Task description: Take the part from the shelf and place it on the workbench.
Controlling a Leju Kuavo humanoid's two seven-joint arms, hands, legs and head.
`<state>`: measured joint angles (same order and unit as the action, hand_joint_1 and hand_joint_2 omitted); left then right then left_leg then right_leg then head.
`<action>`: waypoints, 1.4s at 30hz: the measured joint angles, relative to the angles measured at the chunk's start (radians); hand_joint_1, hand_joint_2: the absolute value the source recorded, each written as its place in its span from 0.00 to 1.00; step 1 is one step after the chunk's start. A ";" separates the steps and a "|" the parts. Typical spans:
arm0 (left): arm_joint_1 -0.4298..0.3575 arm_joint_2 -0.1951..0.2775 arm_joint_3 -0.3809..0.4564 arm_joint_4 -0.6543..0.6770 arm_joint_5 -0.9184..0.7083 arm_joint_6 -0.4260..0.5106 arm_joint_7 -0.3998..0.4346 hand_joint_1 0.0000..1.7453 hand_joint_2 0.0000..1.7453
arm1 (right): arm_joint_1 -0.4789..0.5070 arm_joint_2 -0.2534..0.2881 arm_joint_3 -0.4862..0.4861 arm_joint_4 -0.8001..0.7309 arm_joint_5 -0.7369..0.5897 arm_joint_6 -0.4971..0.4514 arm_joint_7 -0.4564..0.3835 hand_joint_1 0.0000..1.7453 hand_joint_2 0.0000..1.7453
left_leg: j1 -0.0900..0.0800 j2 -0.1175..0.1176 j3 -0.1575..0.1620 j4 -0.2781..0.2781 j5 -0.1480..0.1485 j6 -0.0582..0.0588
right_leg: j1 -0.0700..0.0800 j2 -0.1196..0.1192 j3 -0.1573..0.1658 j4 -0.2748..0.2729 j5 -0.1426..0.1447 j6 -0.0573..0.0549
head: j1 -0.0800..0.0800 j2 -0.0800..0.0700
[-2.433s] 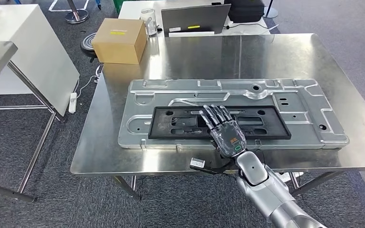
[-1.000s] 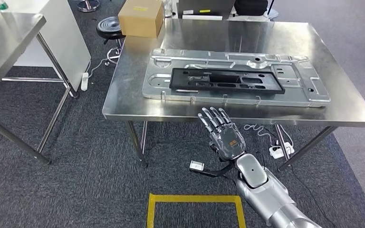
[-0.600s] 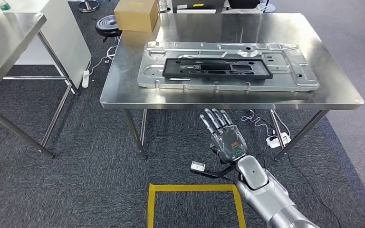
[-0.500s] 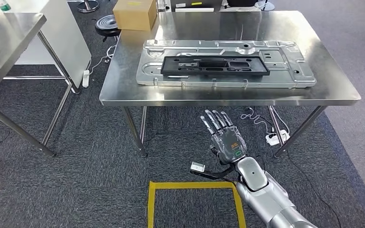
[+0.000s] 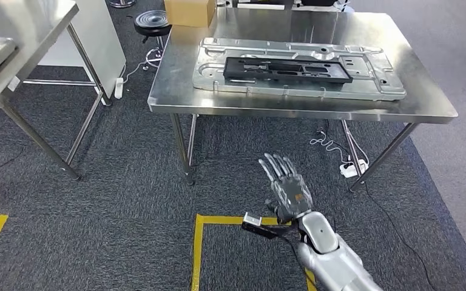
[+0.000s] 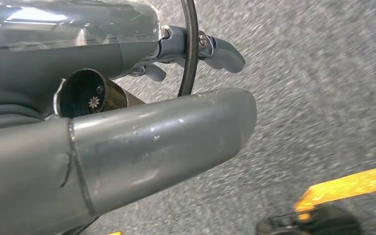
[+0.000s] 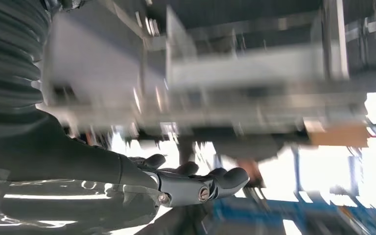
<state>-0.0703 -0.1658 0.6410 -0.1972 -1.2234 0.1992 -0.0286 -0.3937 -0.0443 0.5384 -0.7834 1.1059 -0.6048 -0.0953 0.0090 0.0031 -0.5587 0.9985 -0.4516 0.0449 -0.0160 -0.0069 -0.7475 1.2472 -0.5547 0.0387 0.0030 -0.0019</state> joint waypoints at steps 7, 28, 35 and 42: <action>0.006 -0.004 0.020 0.000 0.017 0.014 0.008 0.00 0.00 | 0.142 0.064 -0.229 0.295 -0.427 0.171 0.071 0.00 1.00 | -0.007 -0.002 -0.081 0.023 0.059 -0.019 | 0.012 -0.002 0.250 -0.211 0.027 -0.029 | 0.000 0.000; 0.011 -0.008 0.050 0.000 0.016 0.011 0.023 0.00 0.00 | 0.342 0.131 -0.743 0.573 -0.728 0.375 0.336 0.00 1.00 | 0.001 0.001 0.092 -0.022 -0.075 -0.010 | 0.005 -0.002 0.096 -0.165 0.092 -0.007 | 0.001 0.000; 0.014 -0.009 0.054 0.000 0.015 0.010 0.023 0.00 0.00 | 0.346 0.134 -0.758 0.581 -0.728 0.365 0.316 0.00 1.00 | -0.001 0.017 0.056 -0.008 -0.052 -0.007 | 0.002 -0.003 0.117 -0.070 0.031 0.001 | 0.001 0.000; 0.011 -0.010 0.055 0.000 0.014 0.009 0.023 0.00 0.00 | 0.345 0.138 -0.763 0.585 -0.728 0.365 0.312 0.00 1.00 | -0.007 0.029 0.043 0.020 -0.070 -0.043 | 0.007 -0.007 0.196 -0.236 0.070 -0.038 | 0.000 0.000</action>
<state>-0.0594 -0.1761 0.6961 -0.1968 -1.2097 0.2085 -0.0061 -0.0485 0.0935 -0.2247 -0.1982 0.3783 -0.2399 0.2164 0.0019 0.0318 -0.5160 1.0182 -0.5211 0.0016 -0.0087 -0.0136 -0.5517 1.0115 -0.4851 0.0002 0.0030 -0.0019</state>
